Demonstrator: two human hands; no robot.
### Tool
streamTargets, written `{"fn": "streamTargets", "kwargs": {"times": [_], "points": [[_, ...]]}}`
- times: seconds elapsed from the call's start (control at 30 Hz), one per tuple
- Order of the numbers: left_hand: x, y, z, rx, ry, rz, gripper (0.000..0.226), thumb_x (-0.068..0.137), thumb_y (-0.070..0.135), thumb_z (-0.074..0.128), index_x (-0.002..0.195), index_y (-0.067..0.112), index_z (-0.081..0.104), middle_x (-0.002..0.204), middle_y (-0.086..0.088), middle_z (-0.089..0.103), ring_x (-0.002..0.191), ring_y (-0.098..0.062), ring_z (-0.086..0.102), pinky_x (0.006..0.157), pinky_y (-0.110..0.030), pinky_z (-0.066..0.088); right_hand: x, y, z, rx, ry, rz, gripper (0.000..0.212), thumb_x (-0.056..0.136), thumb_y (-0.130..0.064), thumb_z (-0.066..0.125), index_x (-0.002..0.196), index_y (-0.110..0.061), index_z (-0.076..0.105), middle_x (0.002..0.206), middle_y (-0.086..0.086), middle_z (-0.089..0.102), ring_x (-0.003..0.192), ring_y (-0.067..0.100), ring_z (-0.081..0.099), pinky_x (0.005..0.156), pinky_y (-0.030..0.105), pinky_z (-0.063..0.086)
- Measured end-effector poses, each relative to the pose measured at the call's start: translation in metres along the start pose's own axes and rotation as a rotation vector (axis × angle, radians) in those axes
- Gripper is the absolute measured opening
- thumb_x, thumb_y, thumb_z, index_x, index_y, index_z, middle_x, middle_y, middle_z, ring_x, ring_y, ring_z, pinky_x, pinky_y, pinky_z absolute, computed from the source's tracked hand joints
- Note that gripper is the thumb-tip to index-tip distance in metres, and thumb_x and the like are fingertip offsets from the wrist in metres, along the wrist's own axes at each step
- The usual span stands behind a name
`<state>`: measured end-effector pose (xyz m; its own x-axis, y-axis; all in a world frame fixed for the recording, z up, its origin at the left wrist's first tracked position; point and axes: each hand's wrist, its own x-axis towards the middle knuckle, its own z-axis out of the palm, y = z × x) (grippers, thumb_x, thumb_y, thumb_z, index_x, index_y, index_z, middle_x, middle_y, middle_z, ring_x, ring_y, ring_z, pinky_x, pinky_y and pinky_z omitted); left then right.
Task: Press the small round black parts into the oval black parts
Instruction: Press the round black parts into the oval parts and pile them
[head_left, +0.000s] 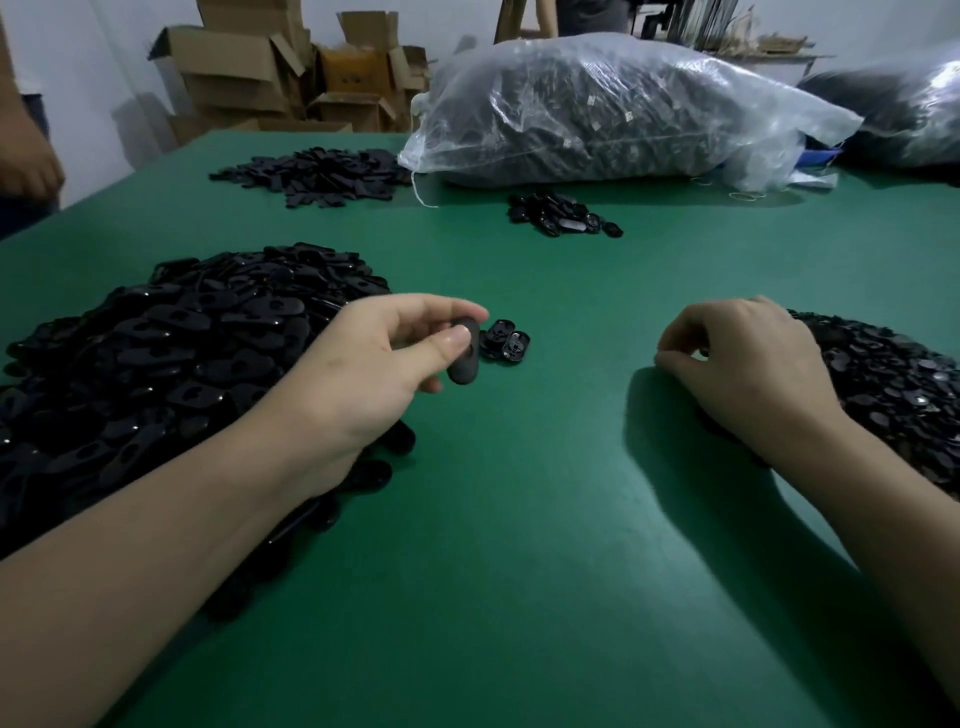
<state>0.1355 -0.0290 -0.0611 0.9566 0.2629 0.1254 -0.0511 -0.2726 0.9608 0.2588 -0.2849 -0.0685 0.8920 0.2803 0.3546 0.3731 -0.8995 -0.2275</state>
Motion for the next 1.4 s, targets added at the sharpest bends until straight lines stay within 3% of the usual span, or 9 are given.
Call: {"fn": "streamTargets", "kwargs": {"times": [0.1, 0.23, 0.47, 0.77, 0.87, 0.97, 1.13, 1.27, 1.4], "points": [[-0.009, 0.0, 0.01, -0.235, -0.042, -0.086, 0.015, 0.097, 0.008, 0.065, 0.107, 0.014, 0.075, 0.091, 0.001, 0.077, 0.083, -0.009, 0.068, 0.075, -0.017, 0.058, -0.005, -0.021, -0.008, 0.45, 0.0, 0.026, 0.006, 0.089, -0.026, 0.078, 0.087, -0.021, 0.075, 0.082, -0.006, 0.074, 0.075, 0.011, 0.066, 0.068, 0.028, 0.053], [-0.022, -0.001, 0.016, -0.431, -0.048, -0.114, 0.016, 0.093, 0.008, 0.067, 0.107, 0.005, 0.072, 0.093, -0.005, 0.079, 0.084, -0.01, 0.075, 0.073, -0.018, 0.058, -0.025, -0.065, -0.021, 1.115, -0.261, 0.056, 0.008, 0.089, -0.021, 0.077, 0.092, -0.015, 0.072, 0.081, 0.002, 0.078, 0.064, 0.008, 0.065, 0.057, 0.019, 0.049], [-0.036, -0.014, 0.02, -0.411, 0.018, -0.083, 0.013, 0.094, 0.007, 0.068, 0.107, 0.005, 0.07, 0.095, -0.011, 0.079, 0.082, -0.02, 0.079, 0.07, -0.023, 0.061, -0.061, -0.079, -0.005, 1.56, -0.394, 0.135, 0.02, 0.073, -0.024, 0.078, 0.087, -0.015, 0.068, 0.092, 0.016, 0.078, 0.07, 0.014, 0.067, 0.066, 0.02, 0.052], [-0.037, -0.022, 0.03, -0.202, 0.108, 0.166, 0.016, 0.1, 0.006, 0.063, 0.111, 0.017, 0.067, 0.091, 0.001, 0.073, 0.085, -0.014, 0.076, 0.068, -0.025, 0.062, -0.062, -0.07, 0.004, 1.564, -0.412, 0.129, 0.024, 0.074, -0.02, 0.079, 0.093, -0.014, 0.066, 0.095, 0.016, 0.078, 0.074, 0.014, 0.07, 0.066, 0.018, 0.052], [-0.037, -0.022, 0.032, -0.169, 0.095, 0.218, 0.019, 0.103, 0.006, 0.057, 0.115, 0.02, 0.061, 0.098, -0.005, 0.066, 0.082, -0.018, 0.078, 0.068, -0.029, 0.064, -0.062, -0.069, 0.007, 1.543, -0.435, 0.135, 0.032, 0.073, -0.022, 0.079, 0.1, -0.012, 0.066, 0.095, 0.014, 0.078, 0.075, 0.014, 0.071, 0.068, 0.018, 0.052], [-0.036, -0.022, 0.032, -0.147, 0.059, 0.234, 0.023, 0.103, 0.006, 0.057, 0.118, 0.024, 0.056, 0.102, -0.007, 0.063, 0.078, -0.022, 0.077, 0.064, -0.029, 0.062, -0.061, -0.068, 0.008, 1.545, -0.435, 0.152, 0.031, 0.068, -0.025, 0.081, 0.095, -0.014, 0.07, 0.096, 0.014, 0.078, 0.075, 0.014, 0.071, 0.069, 0.018, 0.053], [-0.034, -0.024, 0.031, -0.108, 0.052, 0.228, 0.027, 0.099, 0.004, 0.063, 0.116, 0.025, 0.058, 0.097, 0.004, 0.07, 0.075, -0.014, 0.072, 0.064, -0.022, 0.054, -0.061, -0.067, 0.009, 1.554, -0.441, 0.15, 0.028, 0.066, -0.027, 0.082, 0.09, -0.017, 0.073, 0.097, 0.015, 0.078, 0.074, 0.014, 0.071, 0.067, 0.017, 0.053], [-0.034, -0.025, 0.032, -0.066, 0.04, 0.231, 0.031, 0.094, 0.007, 0.071, 0.115, 0.027, 0.063, 0.097, 0.003, 0.075, 0.085, -0.012, 0.071, 0.076, -0.029, 0.058, -0.061, -0.066, 0.009, 1.561, -0.435, 0.152, 0.024, 0.065, -0.026, 0.082, 0.087, -0.019, 0.077, 0.097, 0.015, 0.078, 0.074, 0.014, 0.071, 0.066, 0.017, 0.054], [-0.033, -0.026, 0.031, -0.098, -0.002, 0.196, 0.028, 0.092, 0.003, 0.074, 0.111, 0.024, 0.069, 0.092, 0.006, 0.078, 0.083, -0.011, 0.076, 0.068, -0.022, 0.057, -0.062, -0.066, 0.009, 1.552, -0.435, 0.125, 0.022, 0.066, -0.028, 0.081, 0.087, -0.025, 0.08, 0.096, 0.013, 0.079, 0.074, 0.013, 0.071, 0.067, 0.017, 0.054]]}}
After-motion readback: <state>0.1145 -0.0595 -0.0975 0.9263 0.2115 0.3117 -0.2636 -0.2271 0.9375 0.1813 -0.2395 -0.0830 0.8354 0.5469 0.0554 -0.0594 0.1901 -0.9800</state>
